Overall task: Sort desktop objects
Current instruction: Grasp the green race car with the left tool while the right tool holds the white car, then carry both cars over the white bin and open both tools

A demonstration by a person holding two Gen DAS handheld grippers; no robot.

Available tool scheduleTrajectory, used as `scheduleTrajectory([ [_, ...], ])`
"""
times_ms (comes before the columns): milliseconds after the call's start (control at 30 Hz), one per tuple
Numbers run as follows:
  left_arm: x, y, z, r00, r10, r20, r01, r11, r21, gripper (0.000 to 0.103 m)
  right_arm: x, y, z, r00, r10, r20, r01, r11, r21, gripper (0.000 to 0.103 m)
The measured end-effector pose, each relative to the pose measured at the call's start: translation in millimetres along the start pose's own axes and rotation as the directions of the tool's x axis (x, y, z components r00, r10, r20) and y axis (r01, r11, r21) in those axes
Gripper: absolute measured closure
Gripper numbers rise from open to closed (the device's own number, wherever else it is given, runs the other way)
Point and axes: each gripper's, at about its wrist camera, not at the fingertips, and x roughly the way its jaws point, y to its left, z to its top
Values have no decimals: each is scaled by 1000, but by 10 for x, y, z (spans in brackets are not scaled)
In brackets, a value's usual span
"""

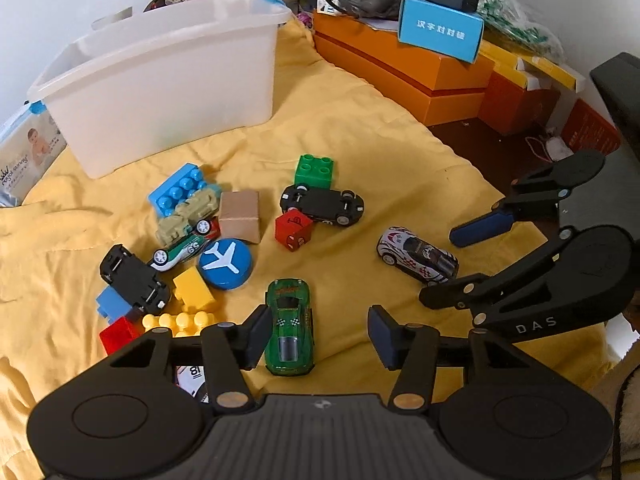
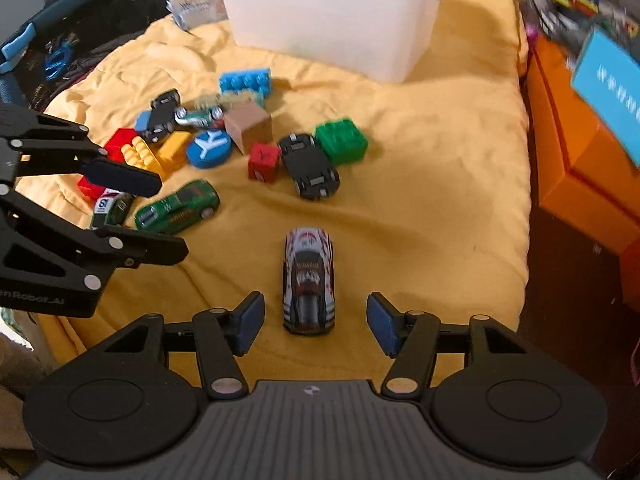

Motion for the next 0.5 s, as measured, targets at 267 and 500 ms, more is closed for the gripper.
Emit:
scheduleTrajectory([
  [267,122,114,7,999,29,-27,-30,998,-54,47,-29,41,83,999,-7,51,9,999,-31,45],
  [500,203,144,-45,998,-17,-66,14,999,-46,70,59,66,66,1000,7,10,-7,999,-52,70],
])
